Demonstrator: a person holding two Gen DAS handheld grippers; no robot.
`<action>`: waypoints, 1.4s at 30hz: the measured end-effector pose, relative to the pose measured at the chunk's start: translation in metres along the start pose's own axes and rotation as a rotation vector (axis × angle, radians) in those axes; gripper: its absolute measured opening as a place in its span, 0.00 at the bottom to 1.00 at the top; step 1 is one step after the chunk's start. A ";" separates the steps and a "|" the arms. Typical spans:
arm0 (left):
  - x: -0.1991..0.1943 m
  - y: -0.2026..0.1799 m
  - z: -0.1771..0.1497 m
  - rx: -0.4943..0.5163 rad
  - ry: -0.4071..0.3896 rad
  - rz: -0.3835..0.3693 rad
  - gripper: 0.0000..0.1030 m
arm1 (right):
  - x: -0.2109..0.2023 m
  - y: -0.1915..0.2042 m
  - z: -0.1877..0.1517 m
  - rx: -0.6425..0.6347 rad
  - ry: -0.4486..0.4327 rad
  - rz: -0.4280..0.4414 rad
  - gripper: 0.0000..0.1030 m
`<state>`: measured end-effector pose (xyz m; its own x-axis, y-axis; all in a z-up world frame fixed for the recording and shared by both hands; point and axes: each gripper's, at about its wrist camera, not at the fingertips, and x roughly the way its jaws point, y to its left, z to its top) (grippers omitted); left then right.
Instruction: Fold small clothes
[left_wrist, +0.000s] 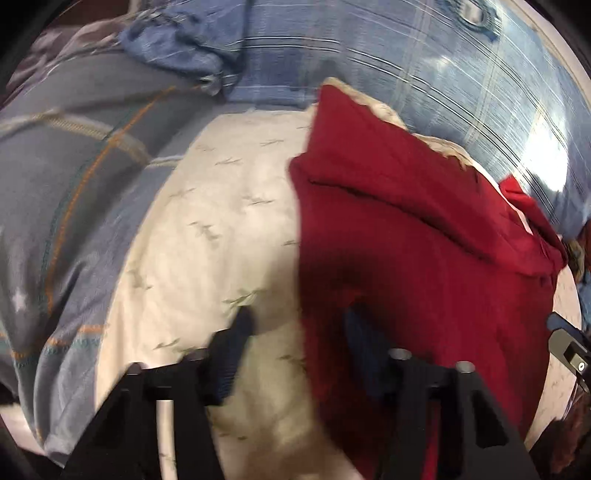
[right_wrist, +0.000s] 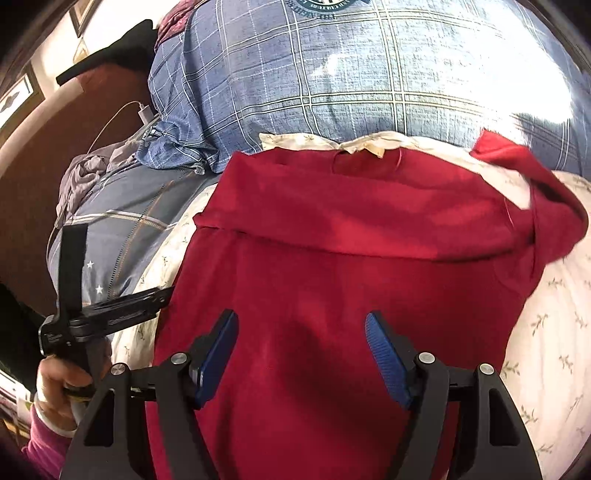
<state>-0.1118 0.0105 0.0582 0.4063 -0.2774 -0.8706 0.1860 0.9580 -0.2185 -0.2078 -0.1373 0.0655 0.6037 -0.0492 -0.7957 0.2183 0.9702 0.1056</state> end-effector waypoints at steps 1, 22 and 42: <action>0.001 -0.002 0.000 0.005 -0.005 0.005 0.30 | 0.000 -0.001 -0.001 0.004 0.000 -0.001 0.71; -0.039 0.022 -0.002 -0.012 -0.041 -0.005 0.08 | -0.029 -0.067 0.005 0.079 -0.071 -0.159 0.74; 0.051 -0.056 0.065 0.095 -0.037 0.005 0.65 | 0.025 -0.140 0.072 0.070 0.000 -0.318 0.72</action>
<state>-0.0435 -0.0625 0.0545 0.4401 -0.2769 -0.8542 0.2670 0.9486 -0.1700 -0.1678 -0.2918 0.0738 0.4968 -0.3471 -0.7954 0.4481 0.8875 -0.1074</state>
